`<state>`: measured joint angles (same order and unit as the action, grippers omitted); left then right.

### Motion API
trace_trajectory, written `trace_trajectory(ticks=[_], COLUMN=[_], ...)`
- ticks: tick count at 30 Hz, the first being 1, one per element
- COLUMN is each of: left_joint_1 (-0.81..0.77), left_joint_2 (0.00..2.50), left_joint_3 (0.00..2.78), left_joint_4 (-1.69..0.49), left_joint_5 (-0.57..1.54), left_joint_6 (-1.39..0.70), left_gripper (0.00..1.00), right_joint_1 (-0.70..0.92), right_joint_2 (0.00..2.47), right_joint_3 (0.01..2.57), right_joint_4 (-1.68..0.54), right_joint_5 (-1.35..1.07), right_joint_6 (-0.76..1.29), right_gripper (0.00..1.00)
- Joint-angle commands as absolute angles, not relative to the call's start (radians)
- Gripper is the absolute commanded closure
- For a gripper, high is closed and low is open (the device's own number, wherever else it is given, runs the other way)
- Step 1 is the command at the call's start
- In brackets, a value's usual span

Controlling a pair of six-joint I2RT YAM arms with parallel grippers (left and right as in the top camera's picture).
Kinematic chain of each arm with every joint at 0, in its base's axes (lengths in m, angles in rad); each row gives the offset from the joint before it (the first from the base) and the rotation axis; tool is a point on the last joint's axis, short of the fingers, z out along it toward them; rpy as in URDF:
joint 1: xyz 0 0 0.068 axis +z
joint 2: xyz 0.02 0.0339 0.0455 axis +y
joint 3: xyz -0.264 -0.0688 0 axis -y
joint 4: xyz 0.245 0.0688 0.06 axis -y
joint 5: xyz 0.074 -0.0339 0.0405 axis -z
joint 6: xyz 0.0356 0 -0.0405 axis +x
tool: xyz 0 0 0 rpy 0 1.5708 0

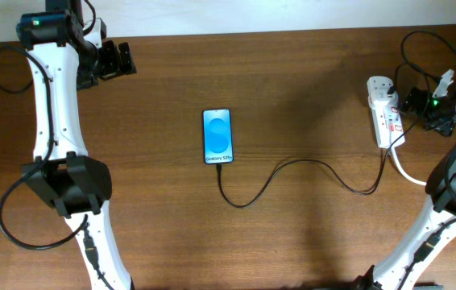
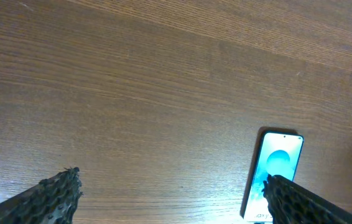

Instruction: Plug charger to phone and switch on socket

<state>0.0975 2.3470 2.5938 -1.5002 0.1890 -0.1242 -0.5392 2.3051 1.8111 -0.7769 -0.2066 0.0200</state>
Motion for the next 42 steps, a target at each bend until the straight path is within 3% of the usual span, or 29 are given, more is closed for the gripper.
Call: trace_trajectory(ticks=[1, 42], left_joint_1=[0.101, 0.101], left_joint_2=[2.337, 2.337], left_joint_3=[2.602, 2.602], left_joint_4=[-1.498, -1.498], left_joint_5=[0.178, 0.178], left_joint_6=[-0.119, -0.119], left_gripper=[0.01, 0.01], right_joint_1=[-0.51, -0.443], right_joint_2=[2.348, 2.348], right_joint_3=[1.803, 1.803], right_joint_4=[-0.782, -0.865], right_joint_5=[-0.183, -0.292], right_joint_6=[-0.001, -0.063], right_gripper=[0.01, 0.01])
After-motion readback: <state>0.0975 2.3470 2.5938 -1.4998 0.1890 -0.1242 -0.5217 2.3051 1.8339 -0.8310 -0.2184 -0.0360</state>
